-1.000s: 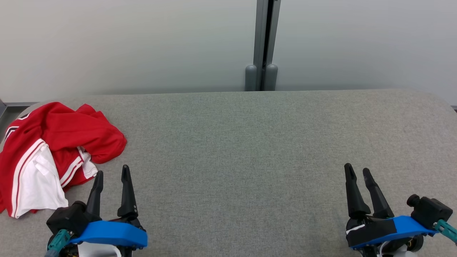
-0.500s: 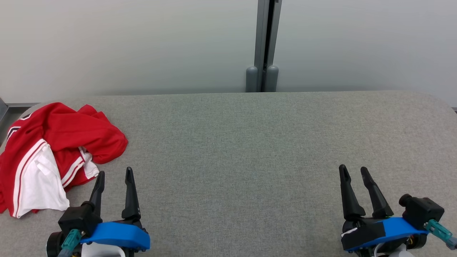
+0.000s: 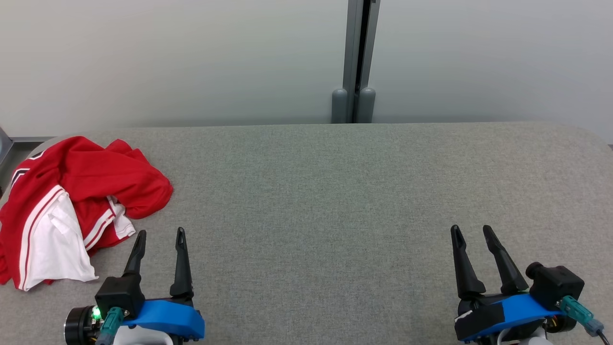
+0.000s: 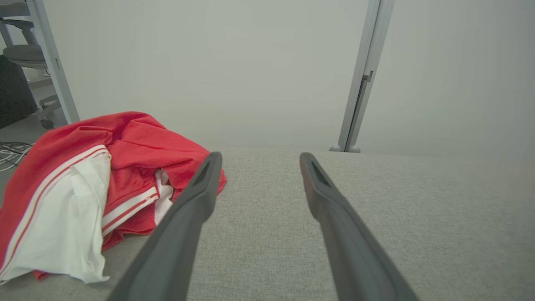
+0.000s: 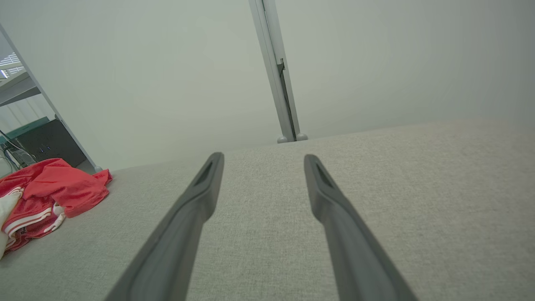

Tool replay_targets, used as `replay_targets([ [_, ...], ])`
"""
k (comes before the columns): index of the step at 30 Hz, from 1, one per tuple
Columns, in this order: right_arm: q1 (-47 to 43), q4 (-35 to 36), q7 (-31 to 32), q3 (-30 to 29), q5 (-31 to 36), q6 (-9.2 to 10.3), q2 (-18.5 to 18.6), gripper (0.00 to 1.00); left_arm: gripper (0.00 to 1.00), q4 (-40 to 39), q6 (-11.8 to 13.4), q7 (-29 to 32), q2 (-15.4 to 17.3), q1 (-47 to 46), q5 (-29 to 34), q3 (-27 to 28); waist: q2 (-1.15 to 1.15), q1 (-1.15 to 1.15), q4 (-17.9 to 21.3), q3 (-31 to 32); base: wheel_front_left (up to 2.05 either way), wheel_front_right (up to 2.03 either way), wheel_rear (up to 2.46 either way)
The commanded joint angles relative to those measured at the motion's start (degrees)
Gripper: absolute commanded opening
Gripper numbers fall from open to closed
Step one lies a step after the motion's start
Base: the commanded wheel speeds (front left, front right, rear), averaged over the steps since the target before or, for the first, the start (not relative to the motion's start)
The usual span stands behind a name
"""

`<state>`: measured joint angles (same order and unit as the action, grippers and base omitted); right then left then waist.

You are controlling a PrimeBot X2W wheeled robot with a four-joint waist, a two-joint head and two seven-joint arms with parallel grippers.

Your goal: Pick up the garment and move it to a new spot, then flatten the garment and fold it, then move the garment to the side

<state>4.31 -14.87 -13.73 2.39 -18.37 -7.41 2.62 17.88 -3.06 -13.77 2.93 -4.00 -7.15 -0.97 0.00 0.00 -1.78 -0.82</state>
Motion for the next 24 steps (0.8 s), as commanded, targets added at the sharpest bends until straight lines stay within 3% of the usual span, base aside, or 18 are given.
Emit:
replay_targets([
  [1,0.6,-0.2,-0.6,-0.2,1.8,-0.13,0.4,1.00,1.00,0.2,0.3,-0.6,0.2,-1.0,1.5,-0.3,0.00,0.00,-0.1,0.0,0.00,0.00,0.00],
  [12,1.1,-1.7,-1.6,-0.9,6.4,-0.09,0.4,1.00,1.00,1.1,0.5,-1.5,0.3,-1.0,4.8,-0.6,0.00,0.00,-0.3,-0.1,0.00,0.00,0.00],
  [24,1.1,-3.0,-1.5,-1.4,7.0,-0.09,0.4,1.00,1.00,2.8,0.4,-1.5,0.3,-1.2,3.3,-0.7,0.00,0.00,-0.3,0.1,0.00,0.00,0.00],
])
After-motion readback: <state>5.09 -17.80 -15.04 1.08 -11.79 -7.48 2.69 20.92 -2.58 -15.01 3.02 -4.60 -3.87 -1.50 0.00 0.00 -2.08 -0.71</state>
